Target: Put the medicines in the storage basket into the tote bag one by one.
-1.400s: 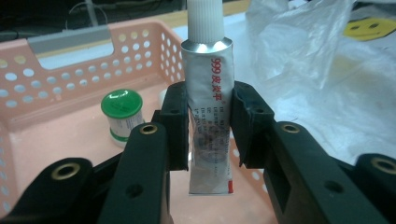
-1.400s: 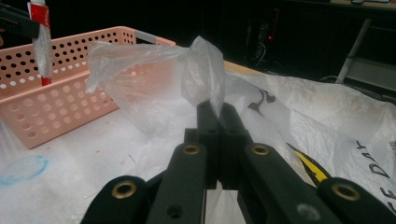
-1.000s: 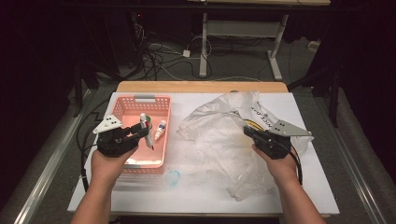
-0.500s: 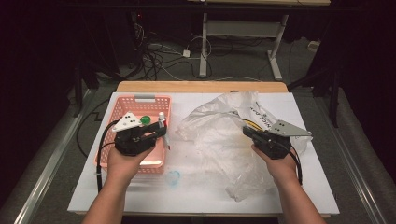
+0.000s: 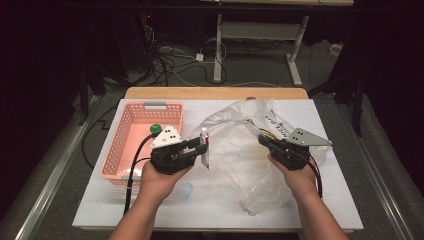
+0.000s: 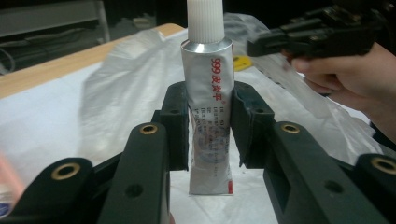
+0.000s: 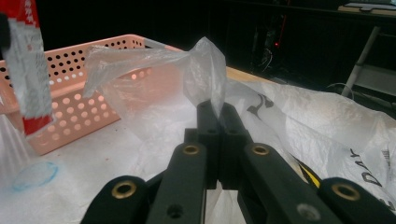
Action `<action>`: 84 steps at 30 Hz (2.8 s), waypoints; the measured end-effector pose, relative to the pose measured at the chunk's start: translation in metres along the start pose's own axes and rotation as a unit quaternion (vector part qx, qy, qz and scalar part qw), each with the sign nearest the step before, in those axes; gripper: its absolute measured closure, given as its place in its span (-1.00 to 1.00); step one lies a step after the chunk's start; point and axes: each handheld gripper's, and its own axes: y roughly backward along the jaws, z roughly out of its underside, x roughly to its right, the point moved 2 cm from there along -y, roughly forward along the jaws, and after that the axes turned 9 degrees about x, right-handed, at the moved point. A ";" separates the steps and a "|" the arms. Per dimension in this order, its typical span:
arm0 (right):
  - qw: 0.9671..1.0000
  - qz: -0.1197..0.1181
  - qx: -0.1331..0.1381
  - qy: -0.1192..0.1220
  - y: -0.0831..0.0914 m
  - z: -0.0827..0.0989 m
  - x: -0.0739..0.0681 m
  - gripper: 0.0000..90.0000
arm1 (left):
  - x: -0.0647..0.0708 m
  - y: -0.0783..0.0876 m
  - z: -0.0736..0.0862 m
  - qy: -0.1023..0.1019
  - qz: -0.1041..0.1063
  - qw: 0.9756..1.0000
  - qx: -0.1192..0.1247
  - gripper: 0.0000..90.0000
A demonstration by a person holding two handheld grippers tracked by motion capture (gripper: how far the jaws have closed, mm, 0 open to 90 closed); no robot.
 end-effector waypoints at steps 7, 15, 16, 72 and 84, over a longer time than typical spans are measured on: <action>1.000 0.004 -0.001 0.000 0.001 0.000 0.000 1.00 | 0.013 -0.031 0.009 0.001 0.019 1.000 -0.021 0.49; 1.000 0.003 0.000 0.008 0.000 -0.002 -0.002 1.00 | 0.019 -0.062 0.018 -0.012 0.021 0.998 -0.056 0.49; 1.000 0.004 0.001 0.004 0.001 -0.003 -0.002 1.00 | 0.019 -0.064 0.019 -0.015 0.019 0.998 -0.058 0.49; 1.000 0.013 0.021 -0.013 0.000 -0.004 0.010 1.00 | 0.014 -0.209 0.062 -0.023 -0.005 0.990 -0.139 0.48; 1.000 0.011 0.018 -0.015 0.003 -0.002 0.010 1.00 | 0.022 -0.188 0.059 -0.006 0.018 0.992 -0.123 0.09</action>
